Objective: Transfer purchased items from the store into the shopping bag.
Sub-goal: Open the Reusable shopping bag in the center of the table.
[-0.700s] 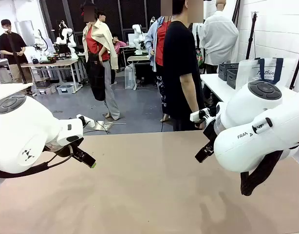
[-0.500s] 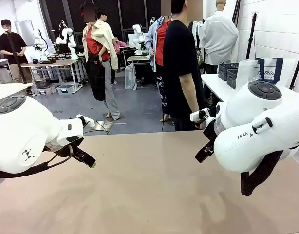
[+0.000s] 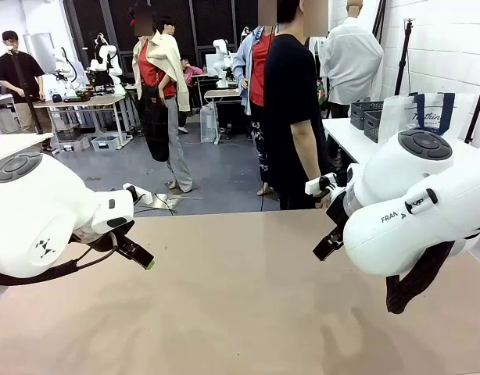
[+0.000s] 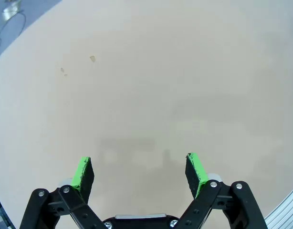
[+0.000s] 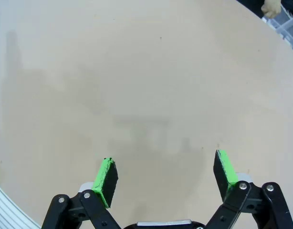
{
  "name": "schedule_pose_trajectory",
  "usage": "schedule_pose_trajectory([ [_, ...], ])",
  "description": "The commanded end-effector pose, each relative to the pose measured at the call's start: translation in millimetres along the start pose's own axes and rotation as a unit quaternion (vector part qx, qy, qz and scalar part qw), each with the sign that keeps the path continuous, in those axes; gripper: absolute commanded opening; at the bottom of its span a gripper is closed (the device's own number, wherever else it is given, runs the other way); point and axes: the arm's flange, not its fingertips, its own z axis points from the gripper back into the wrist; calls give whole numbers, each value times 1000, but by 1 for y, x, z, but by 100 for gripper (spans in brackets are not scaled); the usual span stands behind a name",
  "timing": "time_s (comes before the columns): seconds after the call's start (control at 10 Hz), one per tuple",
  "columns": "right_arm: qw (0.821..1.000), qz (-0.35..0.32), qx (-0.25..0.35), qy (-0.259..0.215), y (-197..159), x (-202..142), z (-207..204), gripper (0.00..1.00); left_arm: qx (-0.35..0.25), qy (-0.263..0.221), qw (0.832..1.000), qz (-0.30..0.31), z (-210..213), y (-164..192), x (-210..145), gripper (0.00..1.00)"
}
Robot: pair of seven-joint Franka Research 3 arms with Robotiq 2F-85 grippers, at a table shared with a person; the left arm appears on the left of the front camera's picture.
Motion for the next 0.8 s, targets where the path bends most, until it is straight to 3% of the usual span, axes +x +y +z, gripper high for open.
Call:
schedule_pose_trajectory([
  [0.0,1000,0,0,0,0,0,0,100,0,0,1000,1,0,0,0,100],
  [0.7,1000,0,0,0,0,0,0,100,0,0,1000,1,0,0,0,100],
])
